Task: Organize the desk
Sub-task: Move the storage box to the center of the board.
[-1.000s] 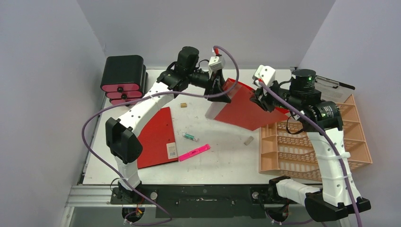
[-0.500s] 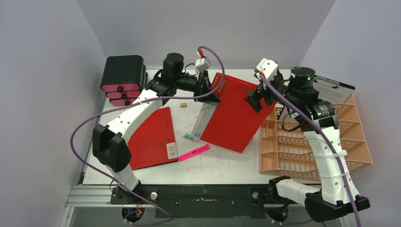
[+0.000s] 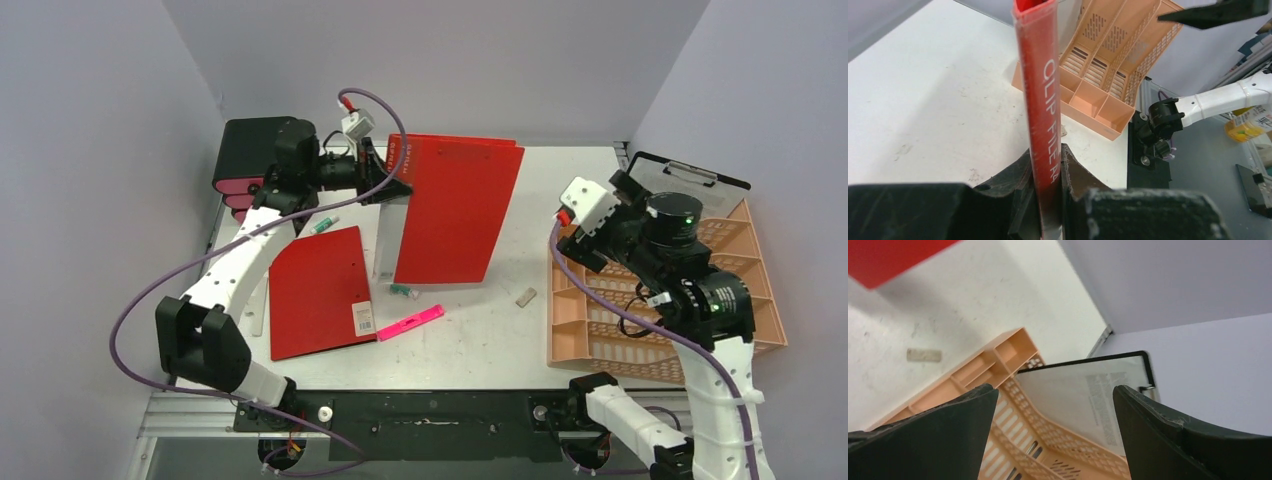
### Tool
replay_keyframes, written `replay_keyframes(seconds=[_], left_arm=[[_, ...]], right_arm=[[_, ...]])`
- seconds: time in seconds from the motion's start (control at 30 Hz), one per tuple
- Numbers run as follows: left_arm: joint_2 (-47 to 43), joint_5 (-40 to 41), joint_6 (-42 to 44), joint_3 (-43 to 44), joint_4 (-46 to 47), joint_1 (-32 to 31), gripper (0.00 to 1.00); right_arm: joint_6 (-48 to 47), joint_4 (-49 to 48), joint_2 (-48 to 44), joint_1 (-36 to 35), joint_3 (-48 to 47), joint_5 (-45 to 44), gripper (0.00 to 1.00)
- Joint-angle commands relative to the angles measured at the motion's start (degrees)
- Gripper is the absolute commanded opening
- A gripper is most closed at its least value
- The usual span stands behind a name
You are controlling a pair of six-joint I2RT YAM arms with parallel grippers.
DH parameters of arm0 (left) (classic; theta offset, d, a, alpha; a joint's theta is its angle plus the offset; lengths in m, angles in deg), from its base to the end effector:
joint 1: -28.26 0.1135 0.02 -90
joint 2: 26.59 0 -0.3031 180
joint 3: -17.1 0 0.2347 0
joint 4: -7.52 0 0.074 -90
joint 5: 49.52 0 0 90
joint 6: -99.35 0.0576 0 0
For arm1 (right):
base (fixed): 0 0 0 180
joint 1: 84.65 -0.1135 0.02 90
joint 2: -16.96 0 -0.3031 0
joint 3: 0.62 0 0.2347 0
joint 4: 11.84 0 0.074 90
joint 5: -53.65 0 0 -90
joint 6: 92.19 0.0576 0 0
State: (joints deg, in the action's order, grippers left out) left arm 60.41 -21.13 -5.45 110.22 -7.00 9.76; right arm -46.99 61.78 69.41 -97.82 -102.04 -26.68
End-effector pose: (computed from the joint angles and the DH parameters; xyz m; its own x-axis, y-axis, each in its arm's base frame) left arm 0.3043 -0.1552 0.4264 -0.3833 0.0002 -0.9236 0.9084 0.1808 -0.3770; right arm 0.1032 0.0341 0.4763 -0.0252 -0.7193 -0.6943 -0.5510 0.5895 -0.5907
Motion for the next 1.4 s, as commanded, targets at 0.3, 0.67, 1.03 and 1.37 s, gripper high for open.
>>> replay_keyframes(seconds=[0.3,0.67,1.03,1.37], left_arm=[[-12.4,2.2,2.7,-9.8,4.1,12.4,0.0],[-17.9,-0.7,2.5,-18.5,7.0,24.0,0.0],[-21.2,-3.6,-3.0,-26.5,15.3,30.8,0.0],[-21.5,-3.8,-4.2,-28.4,17.0,32.2,0.0]], right_arm=[[-12.7,-7.2,7.4,0.2,24.1,-0.3,0.65],[-14.3,-13.7,23.5,8.6,24.1,4.4,0.57],[-18.9,-12.3,37.1,13.0,19.7,9.8,0.39],[-23.9,-9.5,48.6,12.6,11.2,11.4,0.05]])
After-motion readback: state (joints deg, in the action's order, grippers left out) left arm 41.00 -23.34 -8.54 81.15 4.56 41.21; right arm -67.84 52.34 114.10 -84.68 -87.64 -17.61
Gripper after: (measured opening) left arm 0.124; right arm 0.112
